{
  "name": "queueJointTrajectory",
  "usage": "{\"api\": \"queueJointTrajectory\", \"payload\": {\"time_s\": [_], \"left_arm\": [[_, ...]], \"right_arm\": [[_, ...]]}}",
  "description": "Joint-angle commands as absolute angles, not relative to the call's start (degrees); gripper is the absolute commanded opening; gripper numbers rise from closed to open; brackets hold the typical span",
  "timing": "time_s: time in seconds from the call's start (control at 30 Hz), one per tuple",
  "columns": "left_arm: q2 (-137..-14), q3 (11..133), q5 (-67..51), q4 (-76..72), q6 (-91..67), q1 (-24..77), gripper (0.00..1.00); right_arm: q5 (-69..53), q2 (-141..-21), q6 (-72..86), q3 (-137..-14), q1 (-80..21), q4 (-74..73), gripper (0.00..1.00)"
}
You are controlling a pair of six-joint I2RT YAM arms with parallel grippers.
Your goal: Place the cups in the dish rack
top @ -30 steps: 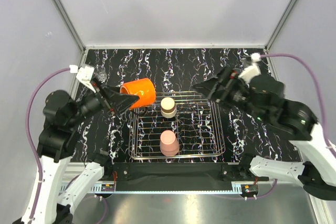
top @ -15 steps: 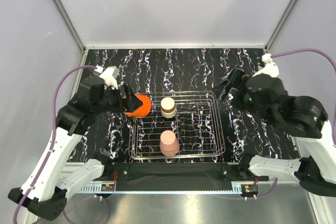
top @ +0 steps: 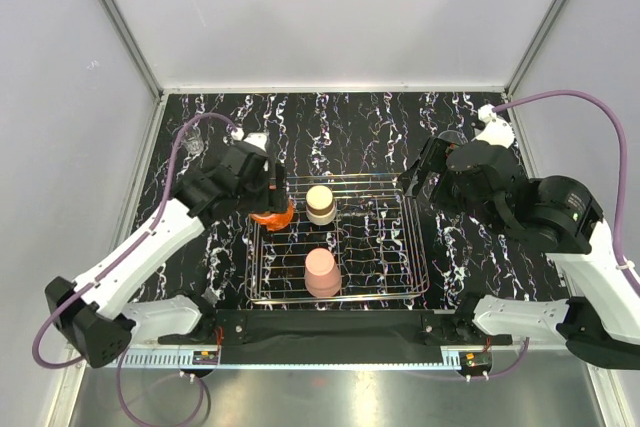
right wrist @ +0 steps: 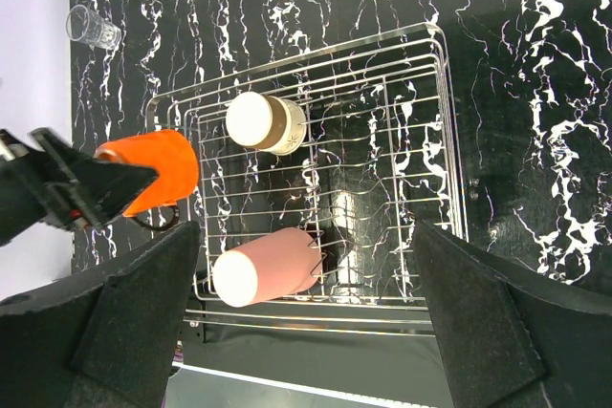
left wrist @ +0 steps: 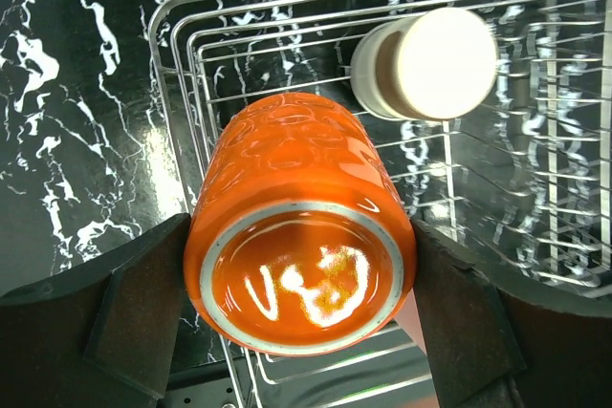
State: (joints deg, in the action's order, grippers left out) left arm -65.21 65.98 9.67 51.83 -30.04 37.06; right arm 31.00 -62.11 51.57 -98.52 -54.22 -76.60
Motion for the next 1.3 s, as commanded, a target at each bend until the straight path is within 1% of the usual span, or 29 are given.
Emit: {"api": "queueJointTrajectory", "payload": {"time_s": [0.0, 0.13, 0.47, 0.6, 0.83, 1.1, 1.27], "left_arm": [[-67.0, 69.7, 16.0, 47.7, -32.8, 39.5, 0.0], [-70.8, 70.4, 19.0, 47.8, -34.3, 40.3, 0.0], [-76.8, 69.9, 17.8, 41.9, -31.6, 40.2, 0.0], [-79.7, 70.8, 15.5, 41.1, -30.3, 39.1, 0.0], [-82.3, 70.0, 9.5, 38.7, -28.2, 34.0, 0.0], [-87.4, 72.6, 9.2, 41.0, -26.2, 33.1, 0.0], [-86.9, 69.5, 8.7, 38.8, -27.0, 32.1, 0.0]], "right_arm": [[32.6, -62.2, 51.3, -98.3, -54.5, -79.2, 1.0], [32.2, -62.3, 51.4, -98.3, -54.5, -79.5, 1.0], [30.5, -61.1, 51.2, -98.3, -54.5, -80.2, 1.0], [29.5, -60.9, 50.5, -98.4, -54.5, -80.2, 1.0], [28.9, -60.2, 50.6, -99.1, -54.5, -80.2, 1.0], [28.8, -60.2, 50.5, -99.0, -54.5, -78.8, 1.0], [28.0, -60.0, 50.6, -97.9, -54.5, -77.9, 1.0]]}}
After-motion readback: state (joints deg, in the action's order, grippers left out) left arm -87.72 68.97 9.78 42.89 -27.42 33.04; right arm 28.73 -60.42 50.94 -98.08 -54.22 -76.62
